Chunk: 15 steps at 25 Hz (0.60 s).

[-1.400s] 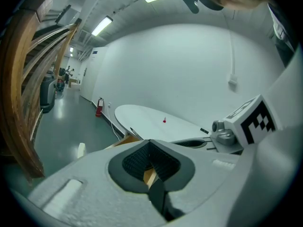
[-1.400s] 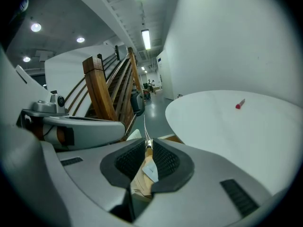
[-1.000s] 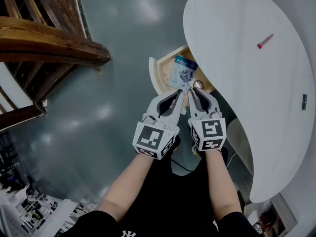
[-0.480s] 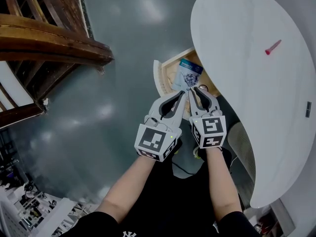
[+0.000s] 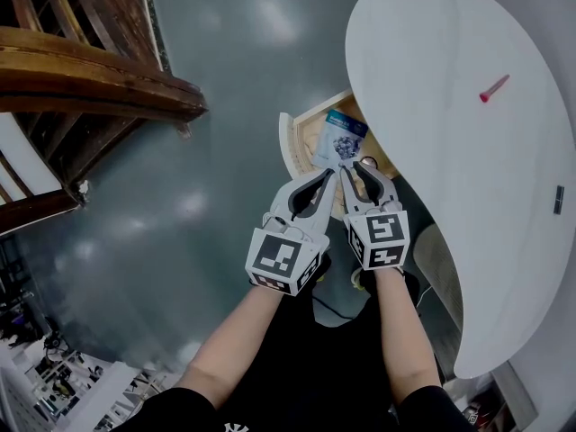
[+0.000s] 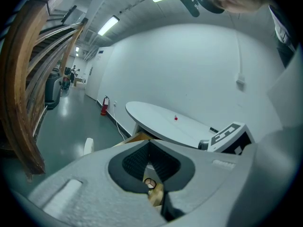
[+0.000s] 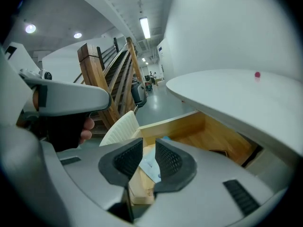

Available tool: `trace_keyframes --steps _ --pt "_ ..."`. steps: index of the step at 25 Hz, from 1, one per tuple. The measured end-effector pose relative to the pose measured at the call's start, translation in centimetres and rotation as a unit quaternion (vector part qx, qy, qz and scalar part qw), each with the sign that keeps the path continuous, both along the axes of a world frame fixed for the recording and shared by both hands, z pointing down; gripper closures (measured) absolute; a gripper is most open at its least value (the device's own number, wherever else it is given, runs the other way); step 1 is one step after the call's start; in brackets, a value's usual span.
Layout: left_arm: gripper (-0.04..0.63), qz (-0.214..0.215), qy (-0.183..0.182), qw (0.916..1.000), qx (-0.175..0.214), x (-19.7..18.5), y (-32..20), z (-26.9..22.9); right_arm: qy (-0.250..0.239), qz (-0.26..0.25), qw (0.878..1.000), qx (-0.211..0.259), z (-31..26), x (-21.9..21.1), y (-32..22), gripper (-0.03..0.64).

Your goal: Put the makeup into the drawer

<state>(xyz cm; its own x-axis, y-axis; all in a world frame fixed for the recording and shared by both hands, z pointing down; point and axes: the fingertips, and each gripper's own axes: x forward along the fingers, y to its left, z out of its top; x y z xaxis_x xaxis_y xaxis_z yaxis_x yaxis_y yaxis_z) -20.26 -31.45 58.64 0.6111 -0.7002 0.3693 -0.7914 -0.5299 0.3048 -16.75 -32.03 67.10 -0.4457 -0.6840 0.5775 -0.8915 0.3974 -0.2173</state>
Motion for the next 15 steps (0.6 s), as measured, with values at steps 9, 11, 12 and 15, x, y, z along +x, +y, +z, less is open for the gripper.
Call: trace_keyframes --steps 9,11,12,15 --pt "0.586 0.011 -0.004 0.9999 -0.002 0.7 1.3 -4.2 -0.012 0.004 1.0 0.016 -6.7 0.4 1.5 0.581" --pt "0.586 0.014 -0.005 0.9999 0.002 0.9 1.5 -5.5 -0.015 0.007 1.0 0.024 -8.5 0.7 1.7 0.586" --pt "0.586 0.016 -0.006 0.9998 0.004 1.0 1.6 -6.2 -0.016 0.008 0.999 0.03 -9.5 0.7 1.8 0.588" --pt "0.586 0.022 -0.005 0.9997 0.012 1.6 1.8 -8.2 -0.018 0.01 0.999 0.045 -12.3 1.0 2.0 0.592"
